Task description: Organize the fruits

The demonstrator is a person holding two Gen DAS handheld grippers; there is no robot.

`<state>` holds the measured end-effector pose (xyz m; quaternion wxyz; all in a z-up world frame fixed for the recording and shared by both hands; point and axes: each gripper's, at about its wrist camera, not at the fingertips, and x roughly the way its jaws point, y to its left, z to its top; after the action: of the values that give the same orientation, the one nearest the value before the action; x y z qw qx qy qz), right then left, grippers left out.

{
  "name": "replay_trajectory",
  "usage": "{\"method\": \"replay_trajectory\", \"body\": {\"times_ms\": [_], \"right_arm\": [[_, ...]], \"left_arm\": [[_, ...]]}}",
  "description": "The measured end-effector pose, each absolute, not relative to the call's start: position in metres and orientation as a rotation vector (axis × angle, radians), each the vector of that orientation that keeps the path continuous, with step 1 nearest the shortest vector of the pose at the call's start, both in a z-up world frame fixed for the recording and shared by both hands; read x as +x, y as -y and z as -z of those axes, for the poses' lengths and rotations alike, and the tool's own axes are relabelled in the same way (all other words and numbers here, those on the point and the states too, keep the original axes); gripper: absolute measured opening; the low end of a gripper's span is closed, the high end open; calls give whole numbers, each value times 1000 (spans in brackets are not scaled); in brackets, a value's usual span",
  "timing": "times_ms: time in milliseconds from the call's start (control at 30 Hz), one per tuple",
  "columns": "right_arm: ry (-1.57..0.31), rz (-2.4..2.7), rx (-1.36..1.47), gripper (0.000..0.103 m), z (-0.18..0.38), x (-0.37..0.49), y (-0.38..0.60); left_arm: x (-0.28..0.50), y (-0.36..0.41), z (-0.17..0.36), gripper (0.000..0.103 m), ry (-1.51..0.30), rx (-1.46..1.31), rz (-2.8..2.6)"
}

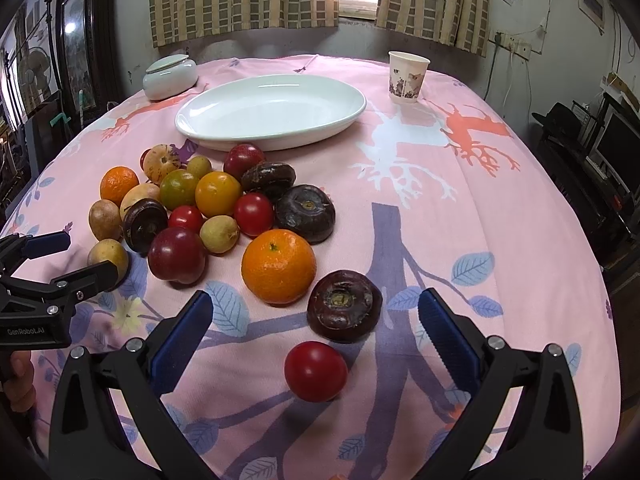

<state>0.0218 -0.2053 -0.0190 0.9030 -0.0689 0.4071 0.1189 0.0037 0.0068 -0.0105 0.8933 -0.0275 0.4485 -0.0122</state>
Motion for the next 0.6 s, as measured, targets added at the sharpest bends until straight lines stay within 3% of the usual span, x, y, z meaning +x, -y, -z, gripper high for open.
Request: {"method": "replay_trajectory", "body": {"times_ms": [600], "right_arm": [[-837,-238,-147,102,20,22,207]], "left_arm": [[3,-5,10,101,-926,-47,28]]}}
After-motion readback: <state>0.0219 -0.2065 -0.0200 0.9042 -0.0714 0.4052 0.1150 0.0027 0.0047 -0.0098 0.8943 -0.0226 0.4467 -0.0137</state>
